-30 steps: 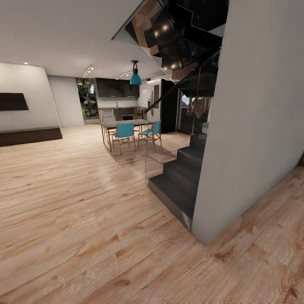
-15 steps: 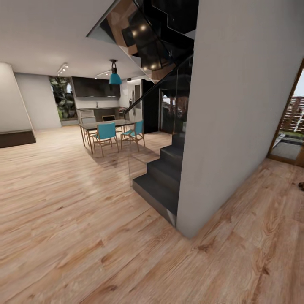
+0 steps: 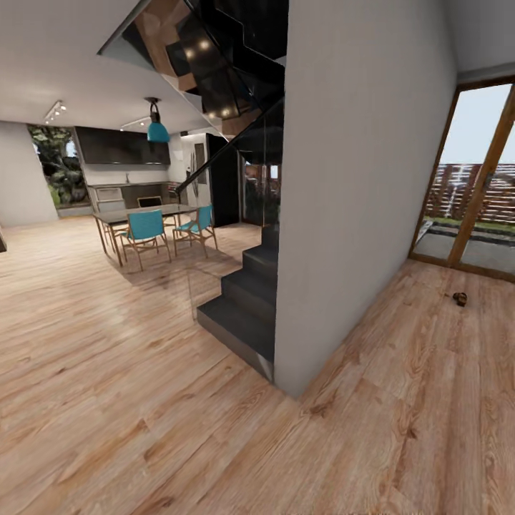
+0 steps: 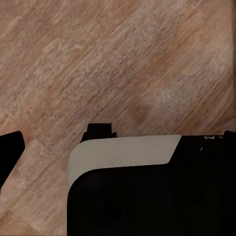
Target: Pick up the two gym shoes and the two sandals from the corridor floor and place them onto the hallstand (shoe rack) in the corridor, making sure they are on the rack and not on the floor. Arrange them so the two gym shoes are next to each other and the two sandals are next to each other.
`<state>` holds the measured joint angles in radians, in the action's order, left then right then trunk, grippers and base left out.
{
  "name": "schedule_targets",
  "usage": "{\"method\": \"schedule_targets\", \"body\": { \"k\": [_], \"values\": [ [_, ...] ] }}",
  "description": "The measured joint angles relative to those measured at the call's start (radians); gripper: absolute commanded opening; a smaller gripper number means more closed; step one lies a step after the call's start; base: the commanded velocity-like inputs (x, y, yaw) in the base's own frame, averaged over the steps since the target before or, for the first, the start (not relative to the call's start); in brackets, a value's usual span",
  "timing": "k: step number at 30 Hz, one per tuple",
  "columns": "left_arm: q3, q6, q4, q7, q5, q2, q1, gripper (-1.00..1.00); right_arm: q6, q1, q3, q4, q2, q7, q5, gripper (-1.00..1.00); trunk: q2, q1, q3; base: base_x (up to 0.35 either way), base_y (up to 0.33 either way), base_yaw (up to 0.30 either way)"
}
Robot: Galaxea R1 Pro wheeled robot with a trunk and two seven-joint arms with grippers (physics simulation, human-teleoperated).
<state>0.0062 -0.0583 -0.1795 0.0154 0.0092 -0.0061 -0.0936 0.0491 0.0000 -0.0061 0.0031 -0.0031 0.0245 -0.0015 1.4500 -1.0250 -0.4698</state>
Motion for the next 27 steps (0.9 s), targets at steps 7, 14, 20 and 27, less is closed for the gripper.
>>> {"method": "schedule_targets", "body": {
  "k": [7,14,20,27],
  "values": [
    [0.001,0.0,0.0,0.0,0.0,0.0,0.0,1.0,0.0,0.0,0.0,0.0,0.0,0.0,0.0,1.0,0.0,0.0,0.0,0.0,0.0,-0.283],
    [0.001,0.0,0.0,0.0,0.0,0.0,0.0,1.0,0.0,0.0,0.0,0.0,0.0,0.0,0.0,1.0,0.0,0.0,0.0,0.0,0.0,-0.283],
    [0.001,0.0,0.0,0.0,0.0,0.0,0.0,1.0,0.0,0.0,0.0,0.0,0.0,0.0,0.0,1.0,0.0,0.0,0.0,0.0,0.0,-0.283],
    [0.0,0.0,0.0,0.0,0.0,0.0,0.0,1.0,0.0,0.0,0.0,0.0,0.0,0.0,0.0,1.0,0.0,0.0,0.0,0.001,0.001,-0.283]
  ]
}}
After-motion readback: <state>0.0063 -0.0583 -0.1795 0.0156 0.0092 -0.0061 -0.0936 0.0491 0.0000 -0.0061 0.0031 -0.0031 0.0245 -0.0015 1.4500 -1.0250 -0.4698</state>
